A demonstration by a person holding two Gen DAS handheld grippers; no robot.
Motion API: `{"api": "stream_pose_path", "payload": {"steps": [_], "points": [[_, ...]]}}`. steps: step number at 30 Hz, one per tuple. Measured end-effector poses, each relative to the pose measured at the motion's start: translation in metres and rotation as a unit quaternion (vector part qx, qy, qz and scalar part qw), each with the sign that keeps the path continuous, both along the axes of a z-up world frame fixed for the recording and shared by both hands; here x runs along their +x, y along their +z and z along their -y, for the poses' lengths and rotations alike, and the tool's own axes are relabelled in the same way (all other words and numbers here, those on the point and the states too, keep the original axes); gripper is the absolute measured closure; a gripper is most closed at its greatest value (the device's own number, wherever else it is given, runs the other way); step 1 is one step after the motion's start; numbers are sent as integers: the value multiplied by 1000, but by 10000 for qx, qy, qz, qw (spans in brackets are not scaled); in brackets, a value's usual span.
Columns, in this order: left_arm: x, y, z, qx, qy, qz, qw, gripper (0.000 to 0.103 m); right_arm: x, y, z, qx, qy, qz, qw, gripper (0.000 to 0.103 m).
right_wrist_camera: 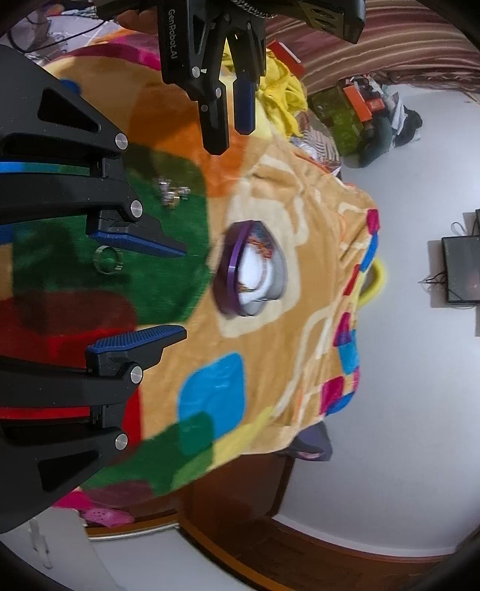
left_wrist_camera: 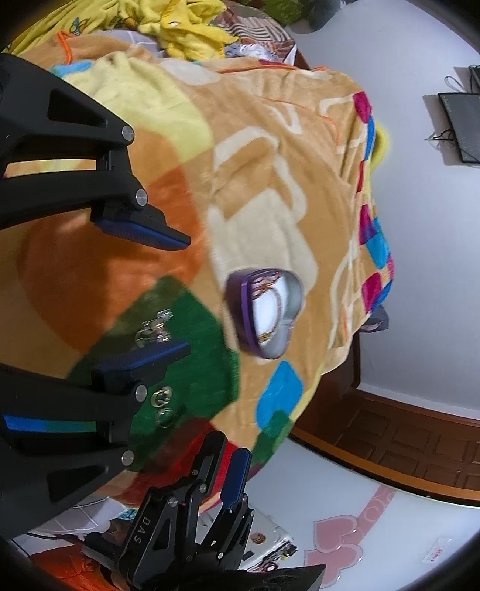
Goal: Organize jewelry
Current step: 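Grasp a silver ring with the right tool while the left grasps a silver earring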
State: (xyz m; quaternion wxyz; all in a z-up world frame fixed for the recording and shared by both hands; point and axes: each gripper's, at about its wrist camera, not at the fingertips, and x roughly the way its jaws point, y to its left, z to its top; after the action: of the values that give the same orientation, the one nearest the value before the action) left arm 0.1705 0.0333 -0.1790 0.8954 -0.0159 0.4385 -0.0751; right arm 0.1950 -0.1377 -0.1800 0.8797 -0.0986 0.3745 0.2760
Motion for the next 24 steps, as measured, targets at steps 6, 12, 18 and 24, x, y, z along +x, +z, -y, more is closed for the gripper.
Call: {"api": "stream_pose_path", "payload": {"steps": [6, 12, 18, 24], "points": [[-10, -21, 11, -101, -114, -249, 9996, 53, -11, -19, 2, -10, 47, -255, 9997, 68], [-15, -33, 27, -95, -322, -355, 9988, 72, -19, -33, 0, -47, 185, -414, 9990, 68], [-7, -40, 34, -54, -365, -368, 9986, 87, -18, -43, 0, 17, 232, -563, 9981, 68], [-1, -45, 35, -27, -321, -320, 9990, 98, -21, -46, 1, 75, 208, -510, 9985, 73]]}}
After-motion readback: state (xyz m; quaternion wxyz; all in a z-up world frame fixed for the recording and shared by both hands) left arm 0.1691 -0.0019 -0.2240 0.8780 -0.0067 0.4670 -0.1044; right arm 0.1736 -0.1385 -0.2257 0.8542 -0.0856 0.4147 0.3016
